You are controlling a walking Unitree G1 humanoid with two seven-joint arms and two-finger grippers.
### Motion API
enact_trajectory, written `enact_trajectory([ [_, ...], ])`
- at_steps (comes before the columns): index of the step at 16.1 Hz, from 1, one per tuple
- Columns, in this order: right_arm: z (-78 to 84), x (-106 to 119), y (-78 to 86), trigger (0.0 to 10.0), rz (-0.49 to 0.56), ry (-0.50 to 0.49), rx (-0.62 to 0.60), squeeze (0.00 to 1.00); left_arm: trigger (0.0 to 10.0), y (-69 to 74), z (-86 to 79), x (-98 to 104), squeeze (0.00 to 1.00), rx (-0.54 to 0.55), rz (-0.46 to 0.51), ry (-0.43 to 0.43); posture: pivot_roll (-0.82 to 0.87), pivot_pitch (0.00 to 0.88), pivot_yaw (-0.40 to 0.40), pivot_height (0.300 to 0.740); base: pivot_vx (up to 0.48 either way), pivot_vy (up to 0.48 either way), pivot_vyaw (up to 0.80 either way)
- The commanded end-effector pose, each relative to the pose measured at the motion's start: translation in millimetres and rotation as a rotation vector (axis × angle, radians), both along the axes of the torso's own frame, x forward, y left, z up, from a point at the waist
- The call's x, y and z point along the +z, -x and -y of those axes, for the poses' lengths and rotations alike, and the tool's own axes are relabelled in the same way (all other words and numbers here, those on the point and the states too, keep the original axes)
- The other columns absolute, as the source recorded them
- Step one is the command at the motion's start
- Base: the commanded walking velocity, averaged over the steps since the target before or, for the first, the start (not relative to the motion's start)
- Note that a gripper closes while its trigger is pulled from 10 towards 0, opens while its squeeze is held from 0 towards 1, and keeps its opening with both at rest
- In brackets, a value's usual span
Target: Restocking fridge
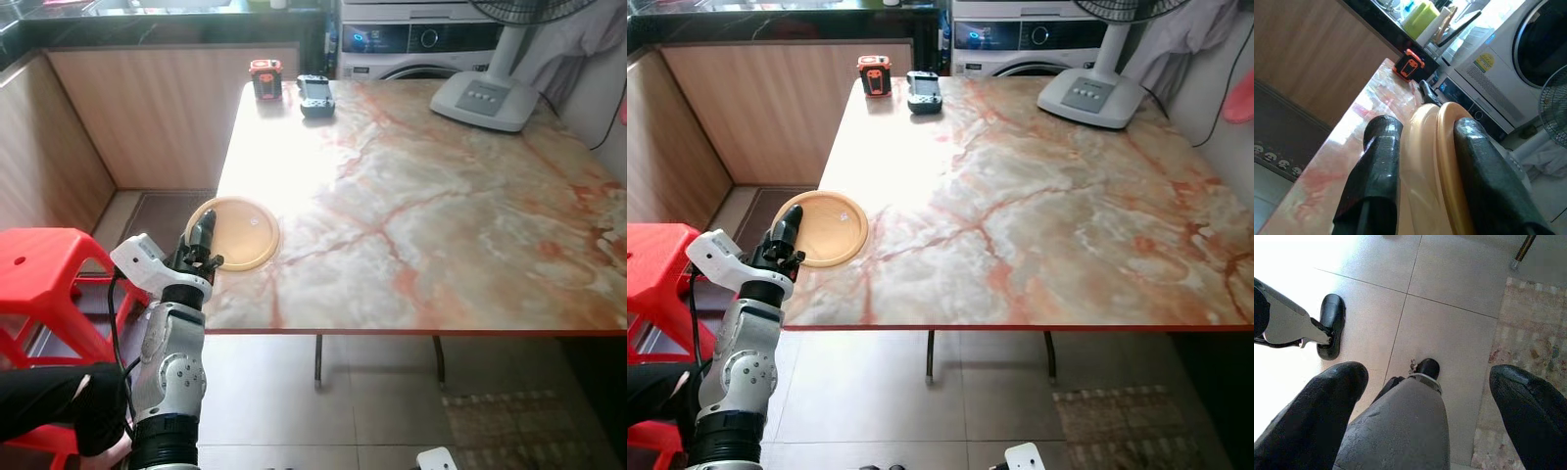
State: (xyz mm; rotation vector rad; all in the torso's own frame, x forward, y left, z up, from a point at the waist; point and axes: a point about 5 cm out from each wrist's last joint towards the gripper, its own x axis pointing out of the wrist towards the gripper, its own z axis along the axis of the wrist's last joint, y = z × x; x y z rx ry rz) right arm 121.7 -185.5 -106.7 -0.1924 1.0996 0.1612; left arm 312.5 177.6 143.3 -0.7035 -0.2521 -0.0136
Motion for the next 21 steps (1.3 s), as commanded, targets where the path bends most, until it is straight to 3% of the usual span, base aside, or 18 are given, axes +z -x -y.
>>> enact_trajectory([
  [1,-1.3,-4.5,13.6,10.0,-0.053,-0.008,-0.007,0.0,10.0,1.2,-0.5,6.1,0.0,0.0,0.025,0.005,0.04,0.065,0.036,0.74,0.0,0.285,0.0],
  [13,0.3,-4.5,14.7,10.0,-0.054,-0.01,-0.008,0.0,10.0,1.2,-1.0,6.5,0.0,0.003,0.027,0.012,0.04,0.069,0.033,0.74,0.0,0.368,0.0],
  [21,1.0,-4.4,14.3,10.0,-0.053,-0.008,-0.014,0.0,10.0,1.1,-1.4,5.6,0.0,0.01,0.027,0.006,0.04,0.065,0.029,0.74,0.0,0.0,0.0],
])
